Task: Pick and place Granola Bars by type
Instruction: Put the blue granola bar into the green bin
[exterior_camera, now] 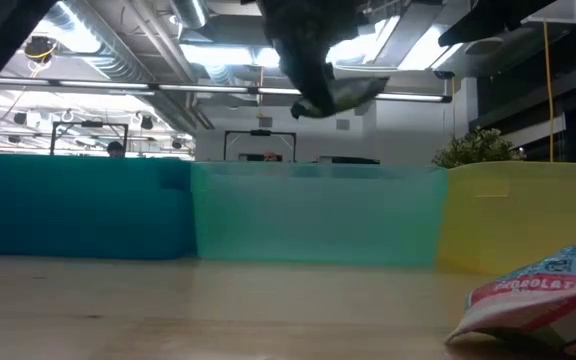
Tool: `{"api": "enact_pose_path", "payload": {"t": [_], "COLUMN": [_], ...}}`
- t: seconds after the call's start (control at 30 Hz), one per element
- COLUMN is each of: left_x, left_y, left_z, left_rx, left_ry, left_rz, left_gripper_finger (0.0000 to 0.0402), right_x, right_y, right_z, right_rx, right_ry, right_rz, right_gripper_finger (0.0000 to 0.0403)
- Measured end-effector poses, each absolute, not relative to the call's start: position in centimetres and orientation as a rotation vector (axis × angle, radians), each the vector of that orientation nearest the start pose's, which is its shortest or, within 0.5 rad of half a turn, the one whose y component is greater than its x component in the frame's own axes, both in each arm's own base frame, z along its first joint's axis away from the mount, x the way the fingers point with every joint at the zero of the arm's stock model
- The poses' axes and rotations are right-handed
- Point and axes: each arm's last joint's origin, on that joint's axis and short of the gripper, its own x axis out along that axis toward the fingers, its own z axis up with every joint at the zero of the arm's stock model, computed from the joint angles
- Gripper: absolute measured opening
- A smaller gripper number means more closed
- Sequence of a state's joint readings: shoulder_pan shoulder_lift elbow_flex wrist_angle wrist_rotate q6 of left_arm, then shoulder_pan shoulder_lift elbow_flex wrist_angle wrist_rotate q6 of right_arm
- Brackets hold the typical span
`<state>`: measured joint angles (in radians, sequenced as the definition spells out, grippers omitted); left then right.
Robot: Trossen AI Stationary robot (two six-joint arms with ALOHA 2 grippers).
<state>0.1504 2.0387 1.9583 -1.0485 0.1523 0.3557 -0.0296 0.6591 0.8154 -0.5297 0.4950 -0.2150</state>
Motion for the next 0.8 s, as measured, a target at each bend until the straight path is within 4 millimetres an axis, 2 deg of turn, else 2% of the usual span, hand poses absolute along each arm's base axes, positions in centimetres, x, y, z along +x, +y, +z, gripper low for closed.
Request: {"api": "enact_pose_path", "payload": {"t": [0.13,0.33,0.57,0.8], "left_x": [42.9,42.3,42.5,42.4], "left_y": [5.5,4.0,2.5,2.1], "left_z": [27.3,23.2,21.3,18.9], "left_rx": [0.153,0.148,0.161,0.14], "left_ry": [1.155,1.284,1.255,1.24], "left_rz": [-0.227,-0.296,-0.301,-0.279], "left_gripper_finger": [0.0026,0.0025,0.0026,0.0031], "right_x": [13.0,12.9,12.8,12.8], "right_y": [-1.8,-1.8,-1.8,-1.8], "right_z": [32.8,32.5,32.3,32.3], "right_rx": [-0.297,-0.301,-0.282,-0.283], "right_ry": [0.432,0.465,0.48,0.482], "right_rz": [-0.476,-0.472,-0.475,-0.475], "right_gripper_finger": [0.0186,0.0186,0.0186,0.0186]}}
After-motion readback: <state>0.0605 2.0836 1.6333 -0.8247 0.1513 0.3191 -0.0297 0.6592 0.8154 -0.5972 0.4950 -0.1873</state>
